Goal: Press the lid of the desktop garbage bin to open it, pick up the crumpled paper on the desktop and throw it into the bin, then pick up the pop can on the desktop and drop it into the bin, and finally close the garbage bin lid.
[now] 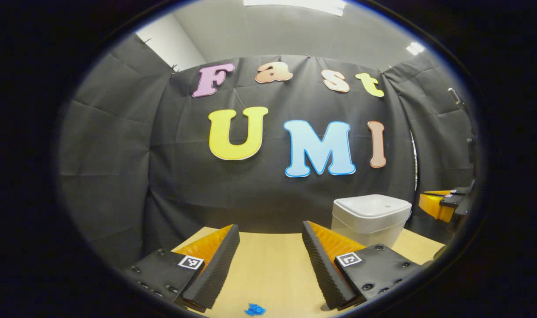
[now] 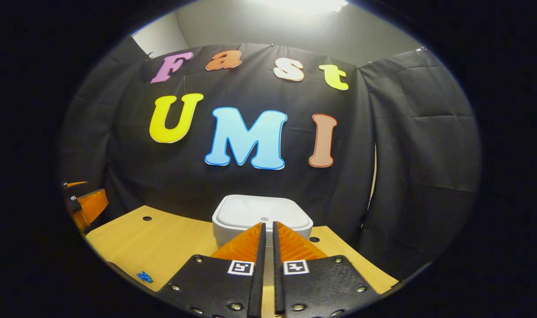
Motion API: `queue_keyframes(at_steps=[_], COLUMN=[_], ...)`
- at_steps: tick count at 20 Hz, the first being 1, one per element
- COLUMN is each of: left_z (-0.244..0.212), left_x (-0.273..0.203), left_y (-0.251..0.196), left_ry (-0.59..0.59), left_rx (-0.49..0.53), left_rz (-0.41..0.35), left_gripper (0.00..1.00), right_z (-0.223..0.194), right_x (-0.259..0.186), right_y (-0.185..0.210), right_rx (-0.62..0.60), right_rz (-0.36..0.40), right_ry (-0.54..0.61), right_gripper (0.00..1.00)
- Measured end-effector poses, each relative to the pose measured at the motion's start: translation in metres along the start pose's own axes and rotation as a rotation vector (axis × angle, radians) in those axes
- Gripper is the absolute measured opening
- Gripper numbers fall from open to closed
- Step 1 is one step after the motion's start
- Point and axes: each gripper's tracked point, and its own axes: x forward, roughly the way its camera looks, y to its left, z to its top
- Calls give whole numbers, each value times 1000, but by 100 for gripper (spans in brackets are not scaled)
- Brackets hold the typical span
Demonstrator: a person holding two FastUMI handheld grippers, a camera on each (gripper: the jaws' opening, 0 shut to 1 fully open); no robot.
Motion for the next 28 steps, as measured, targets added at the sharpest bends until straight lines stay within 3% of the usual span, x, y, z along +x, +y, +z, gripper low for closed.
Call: queue_keyframes(at_steps=[4,10,12,13,19,28], left_z=[0,-8,-10,-11,-16,-21], left_x=[2,3,7,7,8,13], left_y=[-2,8,12,13,17,21], left_ry=[3,24,28,32,47,60], left_rx=[0,8,11,10,-9,9], left_rz=[3,41,52,56,60,74], left_gripper=[96,95,96,91,96,96], right_z=[-2,-3,-3,-1,-11,-26], right_x=[9,41,53,59,90,99], right_y=[1,-3,-2,-1,-5,-8], right_rx=[8,-60,-45,-35,42,49], right_rz=[47,62,67,69,75,95], right_ry=[3,23,27,28,82,131], right_gripper=[0,0,0,0,0,0])
